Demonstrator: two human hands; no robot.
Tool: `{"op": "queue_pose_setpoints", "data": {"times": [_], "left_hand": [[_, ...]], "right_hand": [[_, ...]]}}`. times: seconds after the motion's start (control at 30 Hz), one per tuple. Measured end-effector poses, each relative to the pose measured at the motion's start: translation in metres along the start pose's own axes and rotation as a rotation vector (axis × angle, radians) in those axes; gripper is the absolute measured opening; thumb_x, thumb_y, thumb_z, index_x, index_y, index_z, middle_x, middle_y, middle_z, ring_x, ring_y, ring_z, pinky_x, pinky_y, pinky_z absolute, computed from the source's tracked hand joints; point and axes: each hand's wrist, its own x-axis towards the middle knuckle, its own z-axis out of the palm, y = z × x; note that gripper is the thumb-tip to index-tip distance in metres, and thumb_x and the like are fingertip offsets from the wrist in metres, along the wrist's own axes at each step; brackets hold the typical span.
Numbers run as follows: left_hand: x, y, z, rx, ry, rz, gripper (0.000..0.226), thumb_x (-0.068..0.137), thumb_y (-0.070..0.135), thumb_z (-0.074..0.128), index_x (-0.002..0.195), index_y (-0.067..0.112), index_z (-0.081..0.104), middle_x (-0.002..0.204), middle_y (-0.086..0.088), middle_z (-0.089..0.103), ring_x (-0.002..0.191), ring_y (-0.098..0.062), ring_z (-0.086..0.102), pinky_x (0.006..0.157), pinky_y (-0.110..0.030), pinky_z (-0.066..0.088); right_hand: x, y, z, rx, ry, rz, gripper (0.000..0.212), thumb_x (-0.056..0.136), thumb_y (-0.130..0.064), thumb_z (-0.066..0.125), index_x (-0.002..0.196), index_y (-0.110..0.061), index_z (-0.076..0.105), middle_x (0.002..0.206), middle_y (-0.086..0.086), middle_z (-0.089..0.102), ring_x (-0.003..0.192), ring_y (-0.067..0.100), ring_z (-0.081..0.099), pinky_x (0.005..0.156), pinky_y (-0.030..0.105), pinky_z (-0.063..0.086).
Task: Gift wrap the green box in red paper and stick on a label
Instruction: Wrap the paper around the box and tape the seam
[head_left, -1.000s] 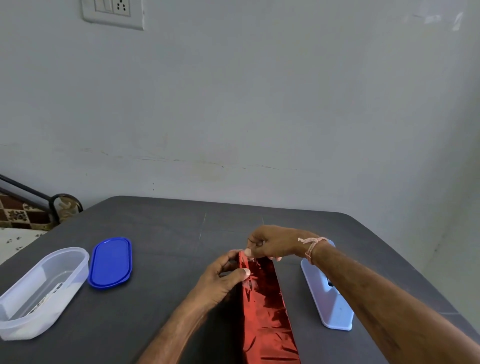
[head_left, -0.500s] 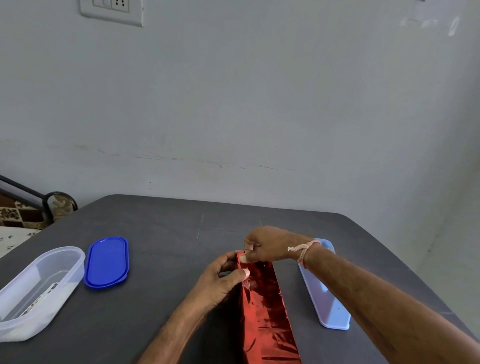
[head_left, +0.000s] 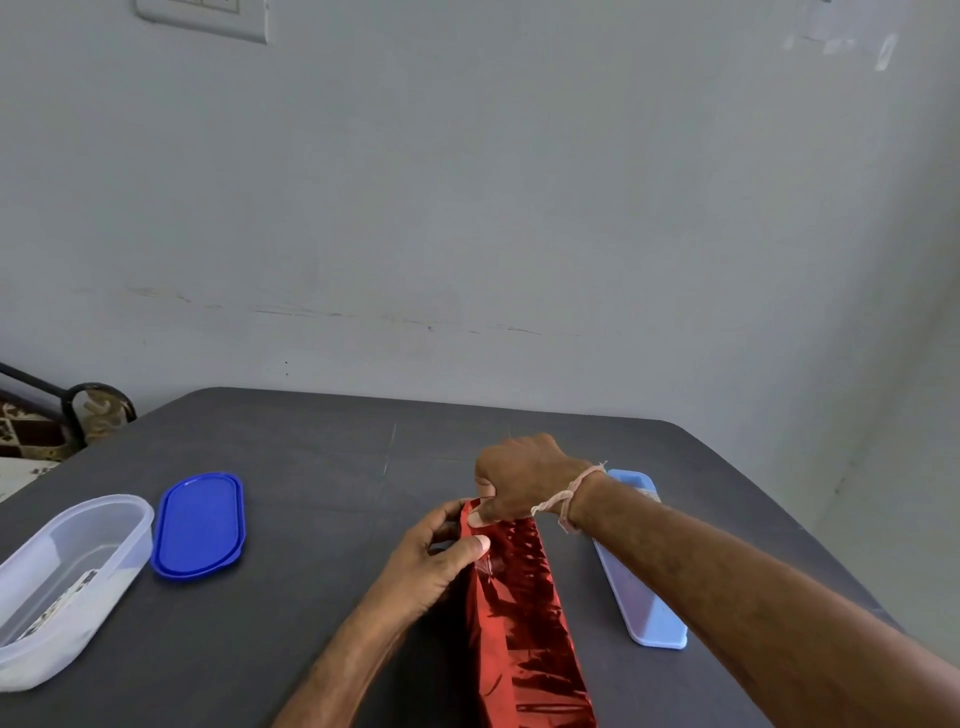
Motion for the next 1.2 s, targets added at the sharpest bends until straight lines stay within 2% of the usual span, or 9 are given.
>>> {"op": "queue_pose_setpoints", "data": {"times": [0.2,0.37,0.43,0.63,0.8,0.9,1.07,1.13,1.2], "left_hand": [[-0.001,0.001,0.001,0.009,0.009,0.012,0.069,0.06,0.066,0.073,0.125,0.048,0.059,0.126,0.01,0.066,0.119,-0.016,0.063,0.108,-0.049,0.049],[-0.004,0.001,0.002,-0.011,0.013,0.004,0.04,0.084,0.044,0.076,0.121,0.047,0.061,0.123,0.009,0.068,0.115,-0.015,0.066,0.105,-0.043,0.051],[-0.004,0.001,0.002,-0.008,0.017,0.016,0.043,0.08,0.046,0.076,0.121,0.047,0.062,0.121,0.008,0.07,0.113,-0.015,0.067,0.105,-0.043,0.051],[-0.002,-0.001,0.001,-0.019,0.006,0.028,0.041,0.085,0.042,0.077,0.123,0.047,0.062,0.123,0.011,0.068,0.115,-0.013,0.065,0.101,-0.038,0.051],[-0.001,-0.003,0.0,-0.018,0.004,0.039,0.057,0.066,0.06,0.075,0.122,0.052,0.063,0.125,0.012,0.069,0.116,-0.011,0.066,0.107,-0.042,0.051],[0.001,-0.005,0.0,0.003,0.004,0.052,0.068,0.062,0.071,0.074,0.126,0.053,0.06,0.129,0.012,0.067,0.12,-0.012,0.064,0.109,-0.045,0.049],[-0.002,-0.003,0.0,-0.017,-0.009,0.041,0.041,0.076,0.055,0.076,0.116,0.058,0.065,0.123,0.011,0.071,0.113,-0.01,0.069,0.1,-0.037,0.054],[-0.002,-0.002,0.001,-0.036,-0.009,0.043,0.043,0.077,0.054,0.077,0.119,0.054,0.065,0.123,0.01,0.071,0.112,-0.011,0.069,0.097,-0.035,0.056],[-0.003,-0.001,0.002,-0.058,-0.004,0.045,0.034,0.09,0.037,0.075,0.122,0.046,0.065,0.12,0.011,0.072,0.105,-0.006,0.071,0.085,-0.024,0.056]], "right_hand": [[0.001,-0.009,-0.005,-0.112,0.029,0.005,0.044,0.087,-0.058,0.07,0.103,-0.017,0.072,0.1,0.001,0.074,0.096,0.024,0.068,0.088,0.04,0.053],[0.002,-0.017,-0.011,-0.223,0.019,0.0,0.034,0.091,-0.05,0.069,0.098,-0.018,0.068,0.083,-0.003,0.062,0.084,0.022,0.059,0.075,0.033,0.044],[0.003,-0.02,-0.013,-0.264,0.012,0.01,0.03,0.091,-0.049,0.069,0.089,-0.019,0.063,0.074,-0.004,0.055,0.08,0.022,0.057,0.072,0.032,0.041],[0.002,-0.015,-0.016,-0.324,0.021,0.062,0.052,0.088,-0.063,0.067,0.069,-0.019,0.047,0.069,-0.004,0.049,0.078,0.022,0.057,0.072,0.032,0.041],[0.0,0.008,-0.001,-0.017,-0.018,0.193,0.063,0.077,-0.08,0.065,0.064,-0.02,0.049,0.065,-0.004,0.052,0.069,0.021,0.053,0.071,0.032,0.039],[0.0,0.017,0.014,0.205,0.027,0.268,0.06,0.078,-0.08,0.062,0.066,-0.022,0.053,0.068,-0.005,0.056,0.071,0.019,0.056,0.072,0.032,0.039],[-0.012,0.023,0.024,0.443,0.083,0.292,0.045,0.082,-0.067,0.069,0.08,-0.022,0.065,0.077,-0.007,0.064,0.081,0.018,0.066,0.071,0.032,0.049],[-0.017,0.026,0.028,0.493,0.111,0.315,0.042,0.084,-0.063,0.069,0.082,-0.021,0.067,0.08,-0.006,0.068,0.087,0.02,0.071,0.078,0.035,0.055],[-0.022,0.027,0.033,0.514,0.132,0.335,0.045,0.083,-0.067,0.068,0.081,-0.022,0.064,0.08,-0.007,0.068,0.086,0.019,0.07,0.08,0.035,0.055]]}}
